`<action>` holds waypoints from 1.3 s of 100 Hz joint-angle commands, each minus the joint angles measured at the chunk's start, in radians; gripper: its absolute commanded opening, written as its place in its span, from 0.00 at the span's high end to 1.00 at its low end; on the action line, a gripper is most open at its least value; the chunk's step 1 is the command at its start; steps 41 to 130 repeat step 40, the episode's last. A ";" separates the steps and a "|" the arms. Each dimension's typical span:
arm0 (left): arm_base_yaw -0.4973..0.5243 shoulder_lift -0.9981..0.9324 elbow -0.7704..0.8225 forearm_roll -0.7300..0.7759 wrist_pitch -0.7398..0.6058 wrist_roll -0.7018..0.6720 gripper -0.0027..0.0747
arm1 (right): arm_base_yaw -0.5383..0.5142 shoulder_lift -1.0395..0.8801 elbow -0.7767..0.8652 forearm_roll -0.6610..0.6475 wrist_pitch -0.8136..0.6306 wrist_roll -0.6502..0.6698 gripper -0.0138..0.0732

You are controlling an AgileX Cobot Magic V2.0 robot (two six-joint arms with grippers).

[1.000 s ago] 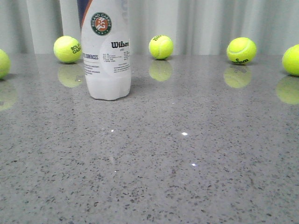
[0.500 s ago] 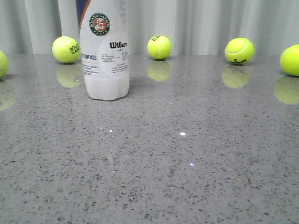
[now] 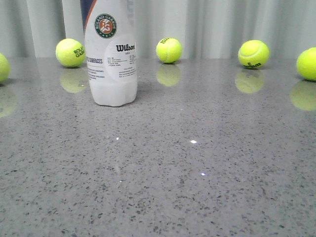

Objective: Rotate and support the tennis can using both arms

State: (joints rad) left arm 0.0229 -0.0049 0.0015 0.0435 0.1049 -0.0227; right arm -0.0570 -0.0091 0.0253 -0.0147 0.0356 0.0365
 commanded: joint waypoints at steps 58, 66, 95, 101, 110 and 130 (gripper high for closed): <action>0.004 -0.030 0.043 -0.009 -0.076 -0.008 0.99 | -0.005 -0.018 0.004 -0.018 -0.063 0.005 0.91; 0.004 -0.030 0.043 -0.009 -0.076 -0.008 0.99 | -0.005 -0.018 0.004 -0.018 -0.063 0.005 0.91; 0.004 -0.030 0.043 -0.009 -0.076 -0.008 0.99 | -0.005 -0.018 0.004 -0.018 -0.063 0.005 0.91; 0.004 -0.030 0.043 -0.009 -0.076 -0.008 0.99 | -0.005 -0.018 0.004 -0.018 -0.063 0.005 0.91; 0.004 -0.030 0.043 -0.009 -0.076 -0.008 0.99 | -0.005 -0.018 0.004 -0.018 -0.063 0.005 0.91; 0.004 -0.030 0.043 -0.009 -0.076 -0.008 0.99 | -0.005 -0.018 0.004 -0.018 -0.063 0.005 0.91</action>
